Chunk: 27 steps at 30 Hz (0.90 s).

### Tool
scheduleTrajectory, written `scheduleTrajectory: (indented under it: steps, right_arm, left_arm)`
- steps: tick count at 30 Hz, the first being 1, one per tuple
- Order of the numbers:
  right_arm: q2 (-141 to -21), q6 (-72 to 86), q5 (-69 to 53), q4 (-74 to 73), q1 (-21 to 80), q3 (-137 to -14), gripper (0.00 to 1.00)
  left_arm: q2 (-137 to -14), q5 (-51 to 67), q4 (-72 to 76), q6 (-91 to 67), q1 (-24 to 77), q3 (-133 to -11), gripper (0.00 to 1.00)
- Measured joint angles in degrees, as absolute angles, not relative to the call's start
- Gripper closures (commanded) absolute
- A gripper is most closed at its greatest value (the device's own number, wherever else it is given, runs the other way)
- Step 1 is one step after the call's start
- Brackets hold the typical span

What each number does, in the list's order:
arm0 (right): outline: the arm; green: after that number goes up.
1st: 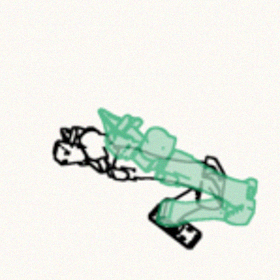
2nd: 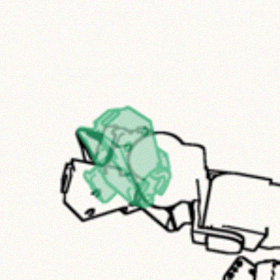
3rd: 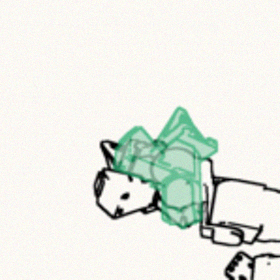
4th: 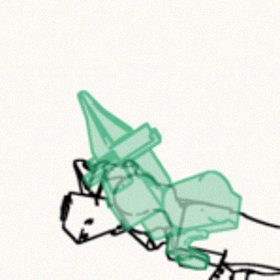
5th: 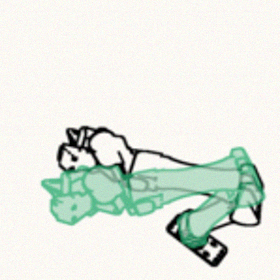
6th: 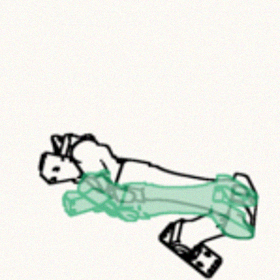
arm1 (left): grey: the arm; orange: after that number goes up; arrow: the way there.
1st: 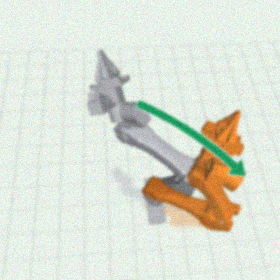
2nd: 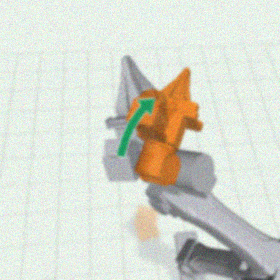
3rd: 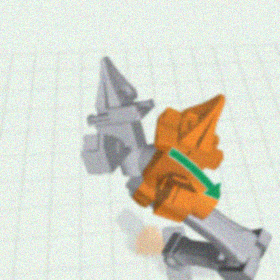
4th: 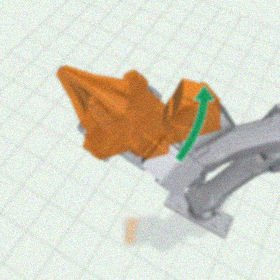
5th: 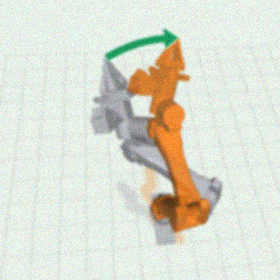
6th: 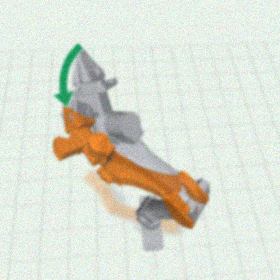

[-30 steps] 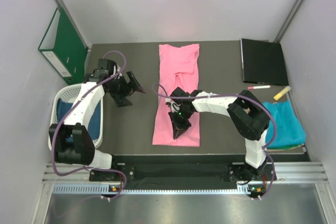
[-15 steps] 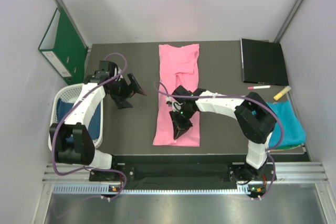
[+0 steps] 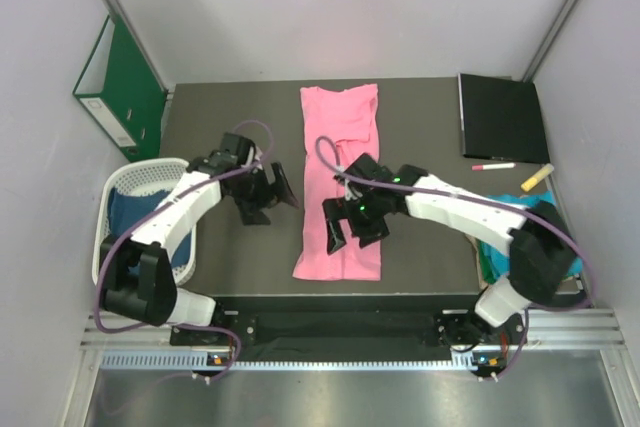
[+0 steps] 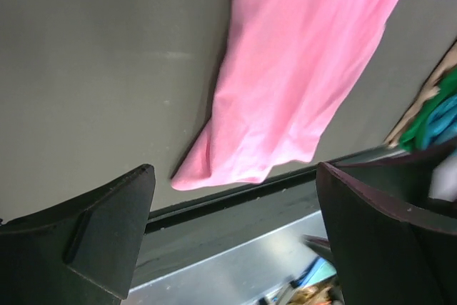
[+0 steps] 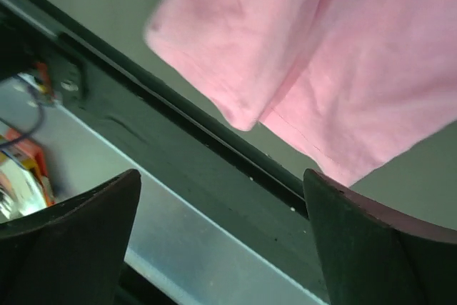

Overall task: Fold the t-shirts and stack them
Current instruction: Rotate the tshirt 90 degrees, then grab the bottom of the folded rectangular tshirt with both arms

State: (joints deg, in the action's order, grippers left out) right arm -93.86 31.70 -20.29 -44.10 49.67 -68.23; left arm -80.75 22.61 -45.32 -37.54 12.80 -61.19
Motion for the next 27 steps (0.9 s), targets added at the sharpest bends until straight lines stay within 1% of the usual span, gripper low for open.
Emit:
scheduleTrajectory:
  steps: [1,3,5,7,10,11,14,16,17,18,19,24,26,27]
  right_arm:
    - [-91.24,32.08,-19.22,-44.10,49.19,-68.10,0.07]
    - [-84.51,32.86,-17.63,-42.87,46.96,-66.08,0.11]
    - [-78.59,33.61,-16.99,-41.23,42.72,-61.41,0.13]
    - [-75.75,34.30,-16.91,-40.16,38.35,-55.88,0.16]
    - [-75.42,35.27,-17.39,-38.57,33.58,-46.22,0.17]
    - [-75.55,35.75,-18.04,-38.61,32.67,-43.11,0.18]
    - [-75.61,36.80,-19.77,-38.44,31.70,-36.99,0.21]
    - [-75.61,37.85,-21.21,-37.39,31.70,-35.35,0.22]
    - [-75.61,38.17,-21.67,-36.97,31.68,-35.24,0.23]
    - [-75.61,38.52,-22.28,-35.79,31.68,-35.16,0.22]
    - [-75.66,38.83,-22.68,-34.57,31.70,-35.11,0.24]
    - [-77.38,40.80,-25.21,-29.71,31.70,-34.81,0.26]
    - [-78.70,41.78,-27.00,-27.66,31.70,-34.83,0.30]
    - [-79.59,42.26,-28.10,-26.59,31.70,-34.85,0.33]
  left_arm:
    - [-80.29,22.46,-44.80,-37.76,14.79,-59.66,0.03]
    - [-79.02,22.20,-42.81,-38.89,19.09,-55.66,0.07]
    - [-77.62,22.02,-40.45,-40.25,22.48,-51.09,0.11]
    - [-76.42,21.80,-39.11,-41.74,24.51,-46.81,0.16]
    - [-74.54,21.41,-36.80,-43.68,25.61,-40.42,0.20]
    - [-74.02,21.34,-36.47,-44.07,25.67,-39.16,0.24]
    - [-72.31,21.04,-34.81,-45.32,26.20,-35.75,0.28]
    - [-71.81,20.91,-33.45,-45.58,26.63,-34.52,0.30]
    - [-71.59,20.82,-32.69,-45.74,26.81,-33.89,0.33]
    - [-71.46,20.69,-31.46,-46.02,27.03,-33.01,0.35]
    - [-71.40,20.67,-30.46,-46.37,27.07,-32.14,0.35]
    - [-71.59,21.61,-27.05,-48.12,27.75,-30.20,0.41]
    - [-72.60,22.09,-25.28,-48.66,28.49,-30.20,0.43]
    - [-73.28,22.55,-24.14,-49.04,28.97,-30.20,0.46]
